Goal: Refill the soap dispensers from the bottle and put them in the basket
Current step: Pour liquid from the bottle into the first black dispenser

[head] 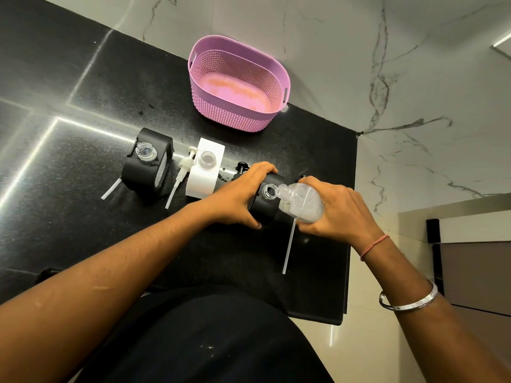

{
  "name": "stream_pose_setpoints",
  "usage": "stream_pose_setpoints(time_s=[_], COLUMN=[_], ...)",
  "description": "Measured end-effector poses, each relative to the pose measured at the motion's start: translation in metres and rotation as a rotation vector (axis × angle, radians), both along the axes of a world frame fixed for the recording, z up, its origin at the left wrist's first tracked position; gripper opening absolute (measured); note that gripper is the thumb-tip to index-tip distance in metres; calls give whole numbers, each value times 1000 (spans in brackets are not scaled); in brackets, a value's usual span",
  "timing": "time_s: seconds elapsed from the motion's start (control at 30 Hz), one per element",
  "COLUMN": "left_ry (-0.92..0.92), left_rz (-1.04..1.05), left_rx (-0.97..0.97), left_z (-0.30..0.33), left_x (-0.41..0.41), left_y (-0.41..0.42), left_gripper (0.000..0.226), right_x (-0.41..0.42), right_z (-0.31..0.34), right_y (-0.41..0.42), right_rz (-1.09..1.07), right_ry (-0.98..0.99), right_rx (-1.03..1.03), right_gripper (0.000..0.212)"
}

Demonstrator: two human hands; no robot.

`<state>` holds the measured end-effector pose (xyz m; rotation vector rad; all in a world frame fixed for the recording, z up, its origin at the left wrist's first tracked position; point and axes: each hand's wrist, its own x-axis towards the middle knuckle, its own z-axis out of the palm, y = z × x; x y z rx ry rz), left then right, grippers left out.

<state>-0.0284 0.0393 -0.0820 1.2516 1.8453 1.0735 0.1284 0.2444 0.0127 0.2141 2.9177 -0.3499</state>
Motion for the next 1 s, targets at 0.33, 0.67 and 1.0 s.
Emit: stream_pose_setpoints(time_s=[0.33, 0.67, 1.0], left_ry=[0, 3, 1], left_rz=[-4, -7, -6], left_rx=[-1, 0, -1], left_z=[-1, -3, -3], left_x=[0, 0, -1], left_y=[0, 0, 1], left_gripper=[118, 118, 117], right_x=[0, 0, 0], right_z=[1, 2, 3], right_y=[0, -1, -2], right_rz=[11, 20, 19], right_ry=[0, 13, 21], right_rx=[-11, -14, -18], right_gripper=[76, 75, 72])
